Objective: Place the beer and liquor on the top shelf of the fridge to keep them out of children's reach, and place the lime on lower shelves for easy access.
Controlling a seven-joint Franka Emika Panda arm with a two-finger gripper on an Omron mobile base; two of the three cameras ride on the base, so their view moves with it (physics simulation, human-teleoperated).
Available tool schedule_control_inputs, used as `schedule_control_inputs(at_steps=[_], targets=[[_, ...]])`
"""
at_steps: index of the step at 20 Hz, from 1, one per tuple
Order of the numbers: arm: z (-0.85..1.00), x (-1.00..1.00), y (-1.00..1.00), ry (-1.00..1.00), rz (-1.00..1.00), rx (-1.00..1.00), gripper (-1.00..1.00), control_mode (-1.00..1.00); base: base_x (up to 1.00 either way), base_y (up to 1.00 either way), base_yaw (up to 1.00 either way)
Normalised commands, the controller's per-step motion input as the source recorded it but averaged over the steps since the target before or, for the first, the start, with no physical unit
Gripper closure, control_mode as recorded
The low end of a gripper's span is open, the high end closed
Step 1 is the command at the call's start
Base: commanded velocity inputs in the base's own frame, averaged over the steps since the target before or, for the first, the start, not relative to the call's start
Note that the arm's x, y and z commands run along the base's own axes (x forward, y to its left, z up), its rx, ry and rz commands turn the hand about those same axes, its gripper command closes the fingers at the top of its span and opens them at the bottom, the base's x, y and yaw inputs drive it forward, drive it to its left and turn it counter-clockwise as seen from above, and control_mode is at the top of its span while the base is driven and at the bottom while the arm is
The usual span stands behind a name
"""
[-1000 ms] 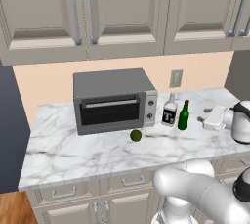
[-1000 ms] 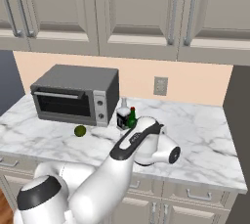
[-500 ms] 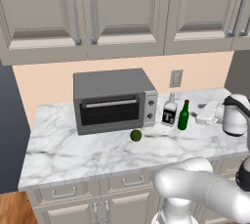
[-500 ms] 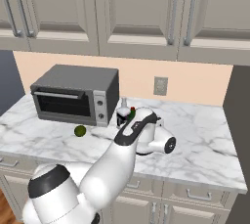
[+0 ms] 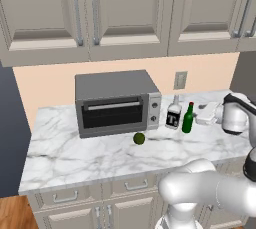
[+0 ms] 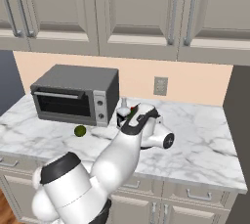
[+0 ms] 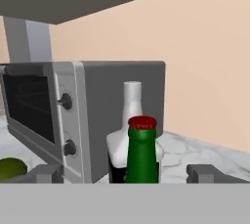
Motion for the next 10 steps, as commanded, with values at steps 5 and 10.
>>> schedule_control_inputs(at_steps=[5, 10], targets=[[-0.2, 0.22, 0.0, 0.0, 0.0, 0.0, -1.0, -1.0, 0.0, 0.0, 0.0], [-0.2, 0.22, 0.0, 0.0, 0.0, 0.0, -1.0, -1.0, 0.0, 0.0, 0.0]])
